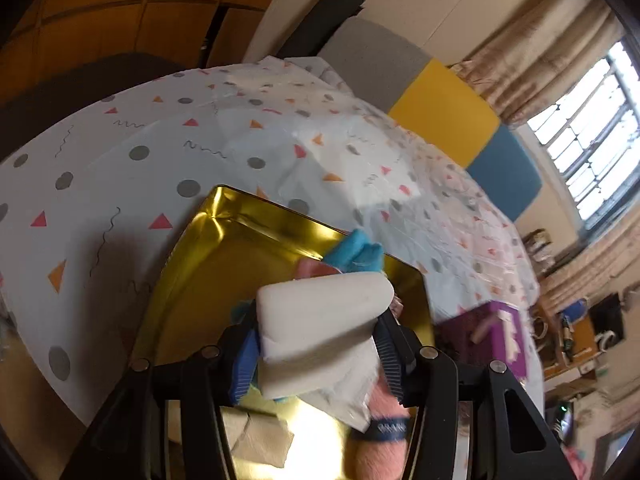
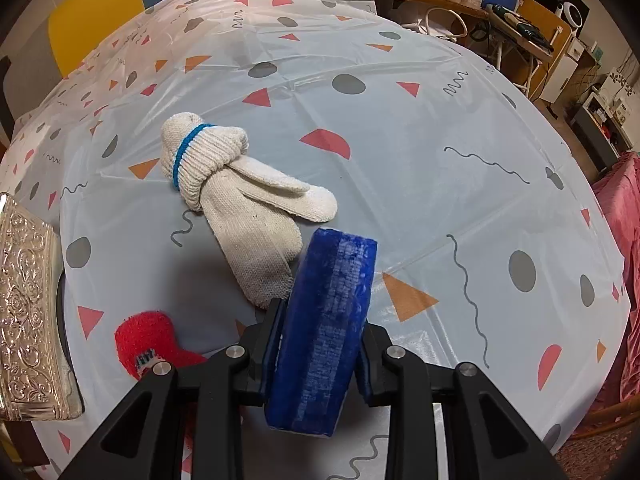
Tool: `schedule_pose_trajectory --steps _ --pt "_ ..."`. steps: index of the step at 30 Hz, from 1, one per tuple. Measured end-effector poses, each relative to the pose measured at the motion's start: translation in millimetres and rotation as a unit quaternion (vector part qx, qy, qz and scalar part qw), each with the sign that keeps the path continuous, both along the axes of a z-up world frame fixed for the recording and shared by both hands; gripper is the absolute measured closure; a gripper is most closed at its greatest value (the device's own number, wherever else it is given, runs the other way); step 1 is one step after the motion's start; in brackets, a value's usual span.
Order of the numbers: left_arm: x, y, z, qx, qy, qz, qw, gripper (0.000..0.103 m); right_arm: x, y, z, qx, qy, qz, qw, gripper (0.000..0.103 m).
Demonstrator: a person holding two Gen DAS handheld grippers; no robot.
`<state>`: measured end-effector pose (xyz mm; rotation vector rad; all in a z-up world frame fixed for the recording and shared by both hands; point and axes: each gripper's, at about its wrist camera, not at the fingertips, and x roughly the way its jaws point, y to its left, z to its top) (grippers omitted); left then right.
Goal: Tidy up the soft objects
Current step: 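Carry the white sponge into the gold tin and open the left gripper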
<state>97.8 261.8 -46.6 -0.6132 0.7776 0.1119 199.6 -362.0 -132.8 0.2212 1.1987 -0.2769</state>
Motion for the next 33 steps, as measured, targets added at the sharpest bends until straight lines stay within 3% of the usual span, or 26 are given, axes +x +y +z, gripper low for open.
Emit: schedule_pose_trajectory --steps 6,11,17,23,33 --pt "-18.2 -18.3 0.0 -0.041 -0.001 -0.025 0.9988 0.05 -1.0 3.0 -0.1 -0.008 0.001 0.004 1.0 0.073" --pt "-2.2 -47.2 -17.2 -0.005 0.044 -0.059 0.9972 0.049 -0.5 5.4 -0.8 -0.012 0.003 0.006 1.0 0.073" --pt "28.3 -43.4 -46.3 0.077 0.095 -0.022 0.9922 0.047 -0.9 5.6 -0.6 -0.012 0.002 0.006 1.0 0.073" --pt "14.1 -50.0 -39.2 0.13 0.079 -0.02 0.9882 0.028 -0.1 4.7 -1.0 -0.012 0.002 0.006 1.0 0.073" --pt "-18.2 -69.5 -18.4 0.174 0.047 -0.017 0.9835 0.018 -1.7 5.5 0.3 -0.011 0.0 0.003 1.0 0.075"
